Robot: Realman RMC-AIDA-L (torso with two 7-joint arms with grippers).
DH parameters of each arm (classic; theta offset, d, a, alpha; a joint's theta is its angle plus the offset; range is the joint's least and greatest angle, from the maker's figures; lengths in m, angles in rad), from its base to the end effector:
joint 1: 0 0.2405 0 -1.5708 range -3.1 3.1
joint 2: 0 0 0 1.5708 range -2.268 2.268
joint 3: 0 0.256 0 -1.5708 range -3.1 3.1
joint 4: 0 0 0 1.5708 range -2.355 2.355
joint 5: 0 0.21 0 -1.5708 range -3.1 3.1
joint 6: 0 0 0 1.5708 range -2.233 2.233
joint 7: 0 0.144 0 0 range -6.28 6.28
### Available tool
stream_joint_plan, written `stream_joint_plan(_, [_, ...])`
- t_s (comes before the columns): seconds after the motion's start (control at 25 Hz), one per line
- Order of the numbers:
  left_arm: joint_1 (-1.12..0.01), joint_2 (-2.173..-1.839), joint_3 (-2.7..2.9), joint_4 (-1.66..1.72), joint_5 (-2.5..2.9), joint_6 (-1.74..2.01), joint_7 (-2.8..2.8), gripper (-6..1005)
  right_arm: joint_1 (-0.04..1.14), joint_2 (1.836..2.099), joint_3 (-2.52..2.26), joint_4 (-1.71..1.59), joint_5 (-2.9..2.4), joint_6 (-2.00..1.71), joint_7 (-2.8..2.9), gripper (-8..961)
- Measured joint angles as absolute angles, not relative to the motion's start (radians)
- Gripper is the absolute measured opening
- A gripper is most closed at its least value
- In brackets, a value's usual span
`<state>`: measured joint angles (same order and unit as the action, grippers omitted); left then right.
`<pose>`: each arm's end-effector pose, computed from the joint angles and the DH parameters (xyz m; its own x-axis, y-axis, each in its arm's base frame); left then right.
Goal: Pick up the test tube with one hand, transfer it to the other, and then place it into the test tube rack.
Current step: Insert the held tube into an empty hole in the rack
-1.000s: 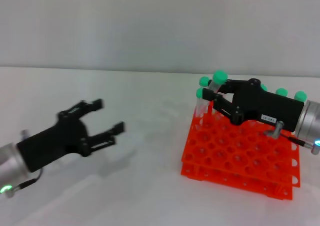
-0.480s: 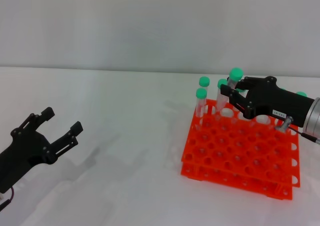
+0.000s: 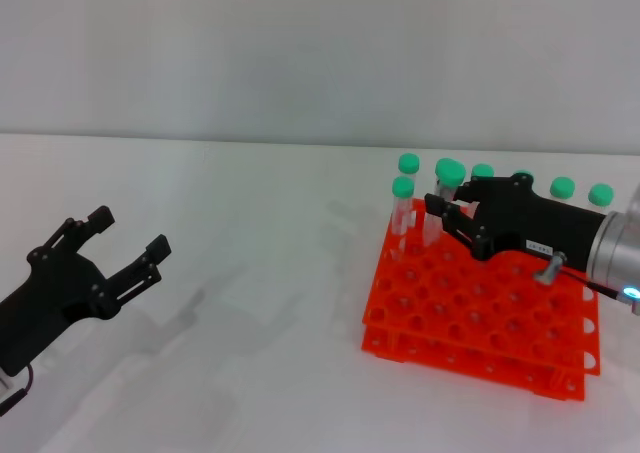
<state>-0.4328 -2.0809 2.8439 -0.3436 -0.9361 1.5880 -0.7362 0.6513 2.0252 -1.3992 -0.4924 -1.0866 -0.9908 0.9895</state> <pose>-0.3433 0.2841 0.0270 0.6583 0.0182 0.7525 0.6491 -0.5199 -0.5553 0.1982 0.4044 -0.0378 0.8316 -0.0312 -0.5545 -0.3369 -0.8221 -0.4590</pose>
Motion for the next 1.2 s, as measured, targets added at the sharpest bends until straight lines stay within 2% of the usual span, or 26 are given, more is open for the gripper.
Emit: stream_joint_plan(1.2, [-0.458, -2.078, 2.844, -0.318, -0.929, 1.537, -0.732, 889, 0.661, 2.025, -1.469, -0.480, -1.000, -0.876, 0.913, 219])
